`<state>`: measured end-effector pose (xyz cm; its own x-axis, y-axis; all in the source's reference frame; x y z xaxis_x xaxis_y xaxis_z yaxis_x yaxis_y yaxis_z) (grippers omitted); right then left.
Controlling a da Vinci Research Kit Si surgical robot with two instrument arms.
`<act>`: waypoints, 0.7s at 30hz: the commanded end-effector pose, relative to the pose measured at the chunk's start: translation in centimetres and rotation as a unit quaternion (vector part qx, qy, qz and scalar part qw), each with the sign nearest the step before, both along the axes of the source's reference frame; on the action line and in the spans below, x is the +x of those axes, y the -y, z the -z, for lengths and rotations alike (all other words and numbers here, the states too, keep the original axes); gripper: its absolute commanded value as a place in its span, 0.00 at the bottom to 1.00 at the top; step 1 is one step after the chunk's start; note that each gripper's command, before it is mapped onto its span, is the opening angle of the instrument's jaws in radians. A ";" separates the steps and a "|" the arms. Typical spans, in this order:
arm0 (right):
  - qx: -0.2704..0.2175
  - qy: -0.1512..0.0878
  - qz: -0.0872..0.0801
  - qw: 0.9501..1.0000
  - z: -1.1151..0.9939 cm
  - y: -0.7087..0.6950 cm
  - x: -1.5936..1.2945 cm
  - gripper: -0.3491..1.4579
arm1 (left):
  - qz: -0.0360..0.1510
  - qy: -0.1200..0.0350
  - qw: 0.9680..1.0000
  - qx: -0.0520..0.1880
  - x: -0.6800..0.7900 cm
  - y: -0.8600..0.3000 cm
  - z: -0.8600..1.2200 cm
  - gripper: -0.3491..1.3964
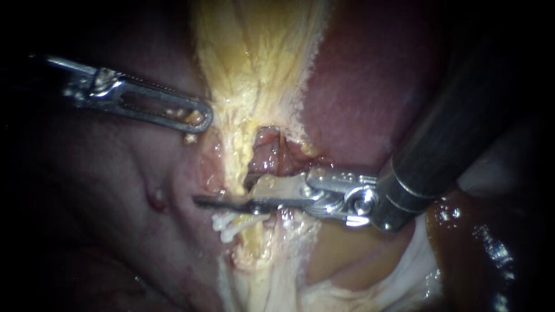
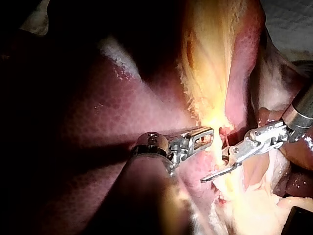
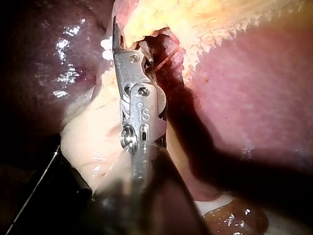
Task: Clipping third clip left tube
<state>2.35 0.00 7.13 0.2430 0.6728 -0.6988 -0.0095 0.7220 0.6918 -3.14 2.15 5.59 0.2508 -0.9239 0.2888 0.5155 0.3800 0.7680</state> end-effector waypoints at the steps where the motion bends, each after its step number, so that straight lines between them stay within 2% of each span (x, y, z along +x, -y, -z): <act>1: 0.000 0.000 0.000 1.000 0.00 0.00 0.00 0.12 | 0.000 0.000 1.000 0.000 0.00 0.00 0.00 0.00; 8: 0.000 0.000 0.000 1.000 0.00 0.00 0.01 0.14 | 0.000 0.000 1.000 0.000 0.00 0.00 0.00 0.00; 10: 0.000 0.000 0.000 1.000 0.00 0.00 0.01 0.20 | 0.000 0.000 1.000 0.000 0.00 0.00 0.00 0.00; 13: 0.000 -0.002 0.000 1.000 0.00 -0.01 0.03 0.35 | 0.000 0.000 1.000 0.000 0.01 0.00 0.00 0.00; 15: -0.004 -0.007 -0.011 1.000 0.00 -0.02 0.08 0.42 | 0.000 0.000 1.000 0.000 0.01 0.00 0.00 0.00; 18: -0.016 -0.018 -0.018 1.000 0.00 -0.02 0.15 0.46 | 0.000 0.000 1.000 0.000 0.01 0.00 0.00 0.00; 21: -0.028 -0.025 -0.017 0.999 0.02 -0.02 0.17 0.47 | 0.000 0.000 1.000 0.000 0.02 0.00 0.00 0.00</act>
<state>2.54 0.01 7.10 0.1837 0.6351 -0.7502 0.0036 0.7628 0.6466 -3.13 2.14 5.58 0.2512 -0.9238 0.2891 0.5149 0.3804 0.7682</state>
